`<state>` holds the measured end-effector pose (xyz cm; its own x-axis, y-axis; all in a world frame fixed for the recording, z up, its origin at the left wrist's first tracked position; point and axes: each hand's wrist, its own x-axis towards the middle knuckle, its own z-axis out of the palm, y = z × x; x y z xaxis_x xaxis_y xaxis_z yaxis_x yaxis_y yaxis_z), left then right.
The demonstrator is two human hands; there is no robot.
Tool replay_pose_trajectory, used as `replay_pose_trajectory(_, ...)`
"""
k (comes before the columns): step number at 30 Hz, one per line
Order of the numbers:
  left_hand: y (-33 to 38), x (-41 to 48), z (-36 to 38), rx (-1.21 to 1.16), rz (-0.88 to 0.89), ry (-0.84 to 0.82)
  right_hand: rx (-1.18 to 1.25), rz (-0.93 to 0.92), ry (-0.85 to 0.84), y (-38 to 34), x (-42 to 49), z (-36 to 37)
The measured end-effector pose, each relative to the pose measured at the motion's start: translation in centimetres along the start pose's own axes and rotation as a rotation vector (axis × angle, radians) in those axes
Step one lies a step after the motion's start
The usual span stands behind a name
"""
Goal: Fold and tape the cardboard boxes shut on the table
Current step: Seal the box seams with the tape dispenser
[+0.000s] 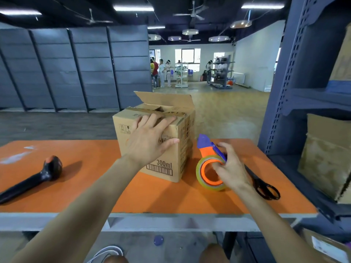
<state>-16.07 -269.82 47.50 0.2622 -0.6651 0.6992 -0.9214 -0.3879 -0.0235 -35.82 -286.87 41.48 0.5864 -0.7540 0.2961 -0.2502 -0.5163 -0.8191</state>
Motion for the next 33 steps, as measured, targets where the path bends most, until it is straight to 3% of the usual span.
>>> replay_pose_trajectory(5,0.2,1.5,-0.8,-0.004,-0.017,-0.037,0.096,-0.042,0.010,1.0,-0.8,0.9)
replay_pose_trajectory(16,0.6,7.5,-0.8,0.173,-0.023,-0.418,0.200,-0.117,-0.039,0.4,-0.5,3.8)
replay_pose_trajectory(20,0.7,8.0,-0.3,0.130,-0.045,-0.440,0.260,-0.071,-0.030,0.4,0.3,4.2)
replay_pose_trajectory(26,-1.3,8.3,-1.7,-0.122,-0.280,-0.183,0.343,-0.062,-0.094,-0.8,1.0,3.6)
replay_pose_trajectory(33,-3.6,7.7,-4.5,-0.712,-0.825,0.249,0.407,-0.172,-0.119,-5.1,2.6,3.0)
